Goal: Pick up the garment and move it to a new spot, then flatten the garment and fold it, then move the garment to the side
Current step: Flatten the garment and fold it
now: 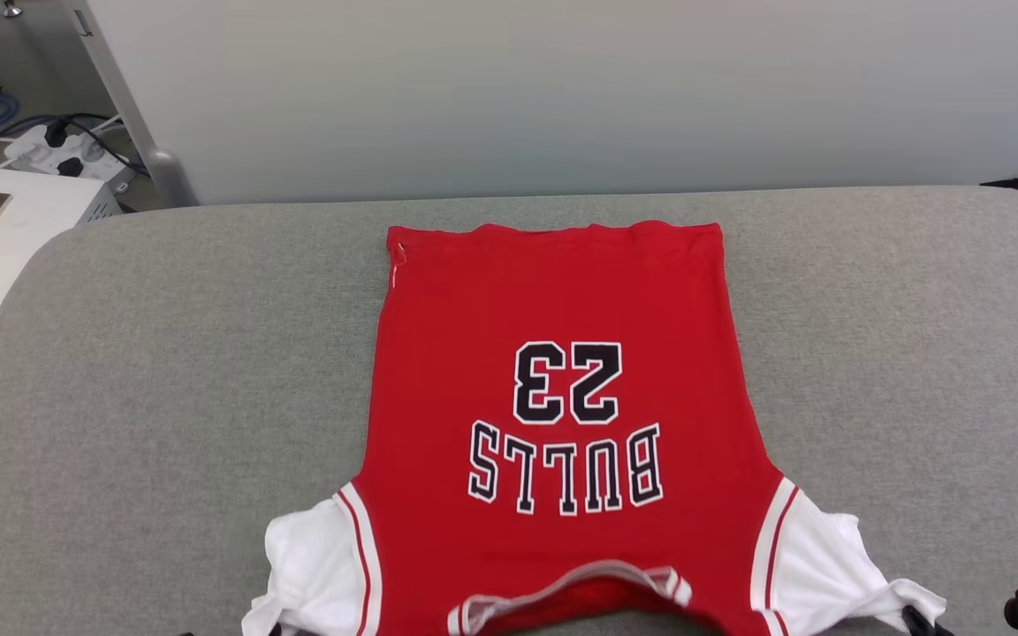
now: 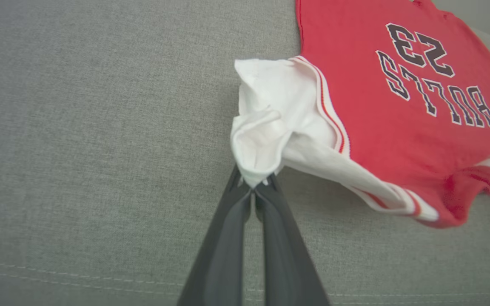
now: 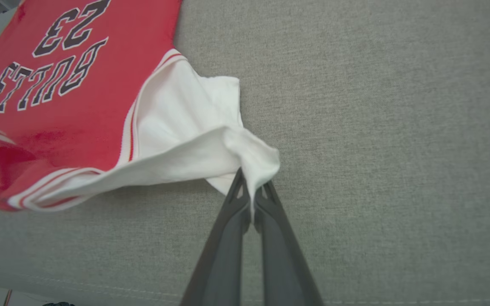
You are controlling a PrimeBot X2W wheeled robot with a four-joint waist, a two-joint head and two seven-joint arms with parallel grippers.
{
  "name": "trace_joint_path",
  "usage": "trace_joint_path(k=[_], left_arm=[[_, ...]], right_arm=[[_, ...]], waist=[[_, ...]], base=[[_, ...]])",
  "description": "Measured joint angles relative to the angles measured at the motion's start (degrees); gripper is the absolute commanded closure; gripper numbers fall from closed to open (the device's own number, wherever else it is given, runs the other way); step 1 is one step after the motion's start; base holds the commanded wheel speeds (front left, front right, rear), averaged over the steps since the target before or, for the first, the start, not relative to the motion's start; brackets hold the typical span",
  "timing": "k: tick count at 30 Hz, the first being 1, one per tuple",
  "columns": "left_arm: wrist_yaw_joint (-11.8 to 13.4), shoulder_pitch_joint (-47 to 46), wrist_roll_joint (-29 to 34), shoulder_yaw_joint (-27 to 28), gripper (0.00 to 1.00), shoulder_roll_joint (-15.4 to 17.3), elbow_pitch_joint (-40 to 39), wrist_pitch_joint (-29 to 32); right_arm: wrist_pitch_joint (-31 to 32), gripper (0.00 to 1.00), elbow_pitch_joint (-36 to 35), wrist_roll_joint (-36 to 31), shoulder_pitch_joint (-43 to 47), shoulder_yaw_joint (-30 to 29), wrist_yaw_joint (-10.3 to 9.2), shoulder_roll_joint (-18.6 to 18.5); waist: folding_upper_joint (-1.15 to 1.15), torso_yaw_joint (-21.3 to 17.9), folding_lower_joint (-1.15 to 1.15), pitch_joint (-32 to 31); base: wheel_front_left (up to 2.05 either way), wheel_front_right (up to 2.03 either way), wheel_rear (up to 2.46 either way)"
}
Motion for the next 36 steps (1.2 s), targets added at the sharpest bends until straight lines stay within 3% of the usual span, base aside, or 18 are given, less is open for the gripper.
trace_joint_path(k=[2, 3, 5, 6, 11, 16, 25, 30, 36], left_arm=[[0.3, 1.2, -0.1, -0.1, 1.00, 0.1, -0.7, -0.1], [0.4, 1.2, 0.3, -0.4, 1.00, 0.1, -1.2, -0.3], [0.5, 0.9, 0.8, -0.6, 1.00, 0.1, -1.3, -0.9], [0.5, 0.5, 1.0, -0.7, 1.00, 0.0, -1.4, -1.0], [0.5, -1.7, 3.2, -1.1, 1.00, -0.6, -1.9, -2.3], [0.5, -4.9, 4.8, -2.1, 1.00, -1.8, -2.6, -2.7], [0.0, -11.8, 8.3, -4.0, 1.00, -3.8, -4.6, -3.2], [-1.4, -15.6, 10.3, -5.3, 1.00, -6.4, -5.0, -3.9], [-3.6, -19.1, 11.2, -6.3, 1.00, -9.8, -3.9, -4.6]], right_arm=[[1.5, 1.00, -2.1, -1.4, 2.1, -2.0, 0.00, 1.3], [2.8, 0.91, -4.0, -2.7, 3.3, -3.9, 0.00, 3.0], [3.3, 0.52, -4.9, -3.4, 3.3, -4.6, 0.00, 3.7], [3.4, 0.00, -5.4, -3.5, 3.2, -4.9, 0.00, 4.0], [1.5, 0.00, -7.1, -4.8, 0.7, -8.1, -0.01, 5.1], [0.3, 0.00, -5.2, -6.5, -8.7, -12.3, -0.01, 5.1], [4.8, 0.00, 13.1, -4.7, -35.9, -9.5, -0.01, -0.2], [12.6, 0.00, 24.2, -3.5, -49.7, -6.3, -0.02, -3.8], [20.6, 0.00, 32.7, -3.8, -61.6, -1.8, -0.02, -6.6]], waist=[[0.00, 0.2, 0.00, 0.1], [0.00, 0.6, 0.00, 0.4], [0.00, 0.9, 0.00, 0.8], [0.00, 1.0, 0.00, 1.0], [0.00, 1.9, 0.00, 2.0], [0.00, 3.3, 0.00, 3.5], [0.00, 6.2, 0.00, 9.0], [0.00, 9.1, 0.01, 12.8], [0.00, 13.1, 0.01, 16.8]], base=[[0.00, 0.00, 0.00], [0.00, 0.00, 0.00], [0.00, 0.00, 0.00], [0.00, 0.00, 0.00], [0.00, 0.00, 0.00], [0.00, 0.00, 0.00], [0.00, 0.00, 0.00], [0.00, 0.00, 0.00], [0.00, 0.00, 0.00]])
